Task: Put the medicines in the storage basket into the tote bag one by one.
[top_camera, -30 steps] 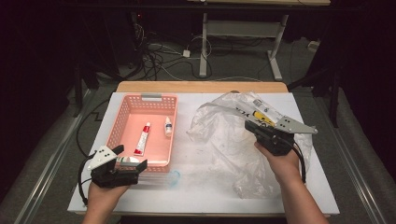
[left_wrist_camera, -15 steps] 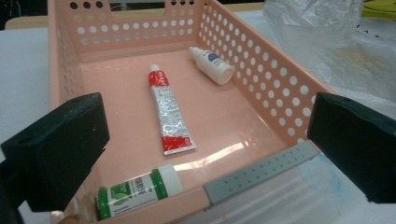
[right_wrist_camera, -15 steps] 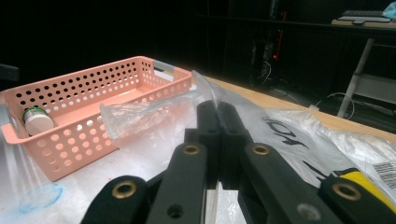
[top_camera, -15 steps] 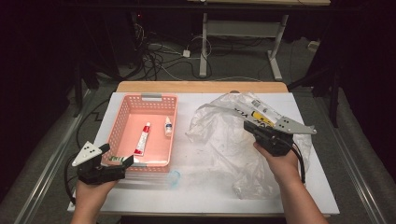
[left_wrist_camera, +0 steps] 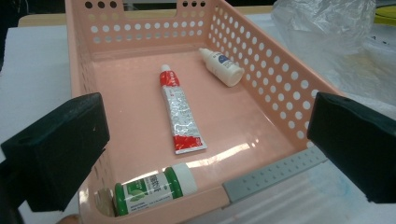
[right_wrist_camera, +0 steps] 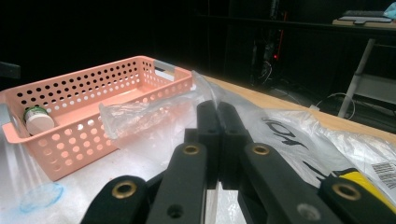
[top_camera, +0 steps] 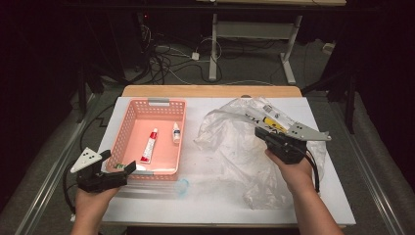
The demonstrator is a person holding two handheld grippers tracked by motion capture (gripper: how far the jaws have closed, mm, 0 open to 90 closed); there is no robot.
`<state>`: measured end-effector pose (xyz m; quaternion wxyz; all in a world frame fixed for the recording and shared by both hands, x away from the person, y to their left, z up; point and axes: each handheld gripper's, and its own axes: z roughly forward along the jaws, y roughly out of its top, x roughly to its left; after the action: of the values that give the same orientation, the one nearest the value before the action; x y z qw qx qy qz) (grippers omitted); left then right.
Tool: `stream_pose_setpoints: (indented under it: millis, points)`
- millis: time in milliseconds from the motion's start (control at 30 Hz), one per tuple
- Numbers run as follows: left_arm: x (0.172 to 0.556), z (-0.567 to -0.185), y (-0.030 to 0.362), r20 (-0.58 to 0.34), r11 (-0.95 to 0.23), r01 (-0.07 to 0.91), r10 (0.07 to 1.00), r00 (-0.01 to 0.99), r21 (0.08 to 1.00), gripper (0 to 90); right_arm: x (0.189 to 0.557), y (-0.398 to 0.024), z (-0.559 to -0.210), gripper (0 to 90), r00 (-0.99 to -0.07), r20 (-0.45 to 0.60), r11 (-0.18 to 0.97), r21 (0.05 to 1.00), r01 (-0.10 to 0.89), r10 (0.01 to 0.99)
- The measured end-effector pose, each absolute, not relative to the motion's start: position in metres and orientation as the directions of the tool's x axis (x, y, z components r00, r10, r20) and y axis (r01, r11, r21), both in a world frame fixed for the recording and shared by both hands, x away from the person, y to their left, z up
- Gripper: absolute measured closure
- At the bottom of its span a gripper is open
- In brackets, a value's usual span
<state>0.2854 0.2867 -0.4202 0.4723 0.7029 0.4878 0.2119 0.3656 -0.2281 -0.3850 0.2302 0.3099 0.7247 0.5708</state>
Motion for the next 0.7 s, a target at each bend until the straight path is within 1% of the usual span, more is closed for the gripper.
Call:
stream_pose_setpoints:
  millis: [267,367,433,600,700]
  points:
    - [0.294,-0.404,0.279,-0.184,-0.057,0.469,0.874,0.451,0.881,0.2,0.366,-0.229,-0.386,90.0,-0.699,0.025,0.156,0.969,0.193,0.714]
    - [0.304,-0.399,0.273,-0.168,-0.085,0.476,0.87,0.464,0.875,1.2,0.366,-0.229,-0.386,90.0,-0.703,0.02,0.161,0.968,0.191,0.71]
    - [0.311,-0.396,0.27,-0.182,-0.082,0.483,0.861,0.474,0.872,1.2,0.366,-0.229,-0.386,90.0,-0.704,0.021,0.161,0.968,0.192,0.71]
    - [0.334,-0.394,0.26,-0.178,-0.109,0.512,0.859,0.48,0.852,1.1,0.366,-0.228,-0.387,90.0,-0.706,0.023,0.161,0.968,0.193,0.708]
    - [0.339,-0.393,0.258,-0.172,-0.117,0.515,0.86,0.48,0.849,1.1,0.366,-0.228,-0.387,90.0,-0.706,0.025,0.159,0.968,0.194,0.708]
